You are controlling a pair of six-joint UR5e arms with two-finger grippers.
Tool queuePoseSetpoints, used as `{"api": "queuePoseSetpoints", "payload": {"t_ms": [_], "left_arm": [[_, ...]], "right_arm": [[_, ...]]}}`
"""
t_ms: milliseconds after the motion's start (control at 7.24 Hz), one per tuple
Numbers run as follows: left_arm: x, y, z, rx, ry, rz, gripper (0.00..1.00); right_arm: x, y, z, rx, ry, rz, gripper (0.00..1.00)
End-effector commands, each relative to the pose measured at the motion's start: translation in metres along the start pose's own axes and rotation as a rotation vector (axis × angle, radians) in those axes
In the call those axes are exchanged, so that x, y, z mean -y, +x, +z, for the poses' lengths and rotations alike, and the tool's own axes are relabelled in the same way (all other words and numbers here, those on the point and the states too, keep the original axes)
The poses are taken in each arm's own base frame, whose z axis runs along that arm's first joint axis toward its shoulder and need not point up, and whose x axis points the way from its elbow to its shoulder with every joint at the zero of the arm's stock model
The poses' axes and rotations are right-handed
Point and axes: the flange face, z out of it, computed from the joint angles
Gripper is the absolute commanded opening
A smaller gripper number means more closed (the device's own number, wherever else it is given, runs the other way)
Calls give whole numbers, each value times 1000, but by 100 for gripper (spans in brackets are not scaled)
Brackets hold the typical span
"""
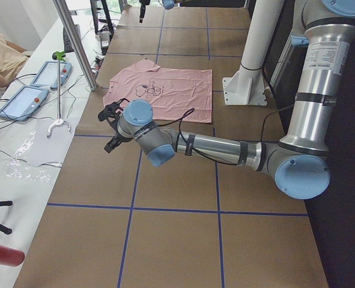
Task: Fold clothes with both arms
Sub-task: 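Move the right gripper over the pink shirt's shoulder beside the collar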
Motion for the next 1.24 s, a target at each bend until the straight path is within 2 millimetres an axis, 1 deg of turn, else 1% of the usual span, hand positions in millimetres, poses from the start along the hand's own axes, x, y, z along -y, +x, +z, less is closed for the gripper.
{"api": "queuePoseSetpoints", "payload": {"t_ms": [0,138,276,414,552,828,1104], "left_arm": [[1,4,2,-5,0,-5,100],[1,3,2,-3,0,-4,100],[1,4,2,-4,-1,-3,100],[2,4,1,-4,1,-3,100],[2,5,2,-5,2,0,100],[1,5,2,-5,1,-1,100],[1,4,2,-5,0,0,100]], "right_arm": [[-33,-85,61,-73,49,37,74],[-51,-103,86,-102,51,15,74],[-60,-114,103,-120,52,0,74],[-73,-115,128,-94,69,23,70],[-84,-114,148,-88,87,26,70],[-95,-117,158,-117,92,13,67],[-102,-115,168,-143,97,10,63]]}}
